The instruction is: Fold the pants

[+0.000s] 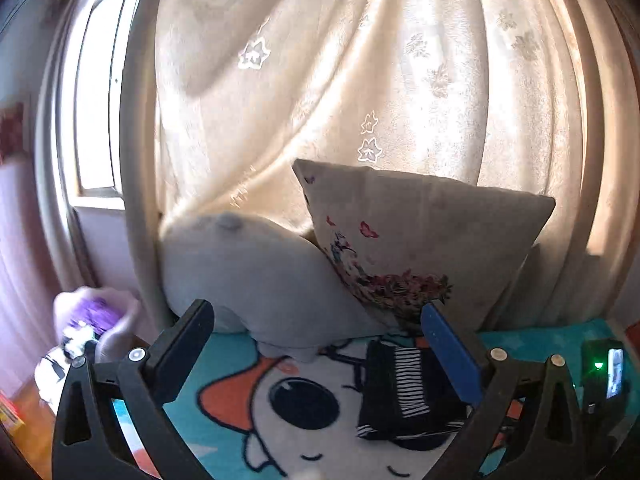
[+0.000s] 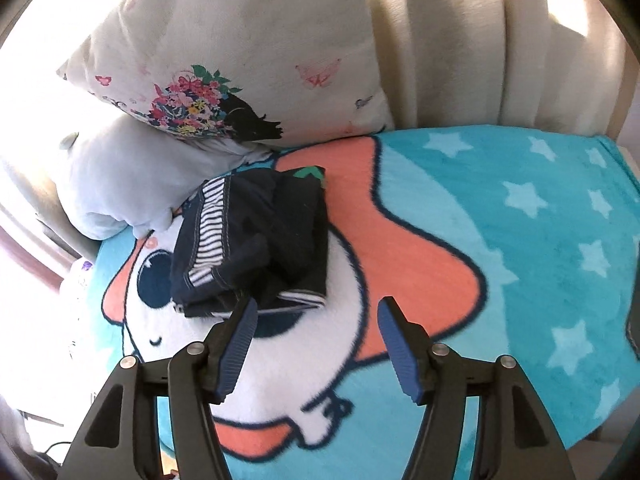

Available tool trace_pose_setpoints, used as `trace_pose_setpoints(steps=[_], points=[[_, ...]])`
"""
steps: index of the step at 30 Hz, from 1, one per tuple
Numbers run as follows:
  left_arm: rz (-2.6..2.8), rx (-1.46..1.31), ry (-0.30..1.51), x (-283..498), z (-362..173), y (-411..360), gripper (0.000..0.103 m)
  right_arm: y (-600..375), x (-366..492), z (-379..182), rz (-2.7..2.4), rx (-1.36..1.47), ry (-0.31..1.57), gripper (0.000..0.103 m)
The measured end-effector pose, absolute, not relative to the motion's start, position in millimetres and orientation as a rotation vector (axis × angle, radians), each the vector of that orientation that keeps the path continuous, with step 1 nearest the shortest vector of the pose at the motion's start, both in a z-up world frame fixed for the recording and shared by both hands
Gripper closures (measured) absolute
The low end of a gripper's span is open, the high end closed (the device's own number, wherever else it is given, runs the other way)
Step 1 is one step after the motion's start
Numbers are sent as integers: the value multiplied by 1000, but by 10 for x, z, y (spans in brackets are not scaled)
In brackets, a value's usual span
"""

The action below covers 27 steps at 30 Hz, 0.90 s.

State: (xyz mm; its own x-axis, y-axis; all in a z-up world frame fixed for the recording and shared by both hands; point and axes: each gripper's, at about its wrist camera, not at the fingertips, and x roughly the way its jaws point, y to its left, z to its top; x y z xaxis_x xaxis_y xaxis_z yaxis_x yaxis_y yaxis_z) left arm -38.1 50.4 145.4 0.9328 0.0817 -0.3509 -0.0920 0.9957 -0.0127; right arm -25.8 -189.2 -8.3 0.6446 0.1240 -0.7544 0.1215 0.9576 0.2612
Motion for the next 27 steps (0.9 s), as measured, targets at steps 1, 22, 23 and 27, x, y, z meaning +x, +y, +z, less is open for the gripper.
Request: trace_pose_setpoints(steps=[1,22,23,27], points=[[88,-7,375,-360,1446,460,0,-1908,-298,-86,-4,295,873,34],[-65,86,925,-148,297,-16,0,-1859,-297,-585,-23,214,1029,31],[-70,84,929,-151,284,-34,0,-1865,-290,-586,-24,212,1030,31],[-86,78,956,-102,217,-64,0,-1897,-276,-604,-31,210,1037,30]])
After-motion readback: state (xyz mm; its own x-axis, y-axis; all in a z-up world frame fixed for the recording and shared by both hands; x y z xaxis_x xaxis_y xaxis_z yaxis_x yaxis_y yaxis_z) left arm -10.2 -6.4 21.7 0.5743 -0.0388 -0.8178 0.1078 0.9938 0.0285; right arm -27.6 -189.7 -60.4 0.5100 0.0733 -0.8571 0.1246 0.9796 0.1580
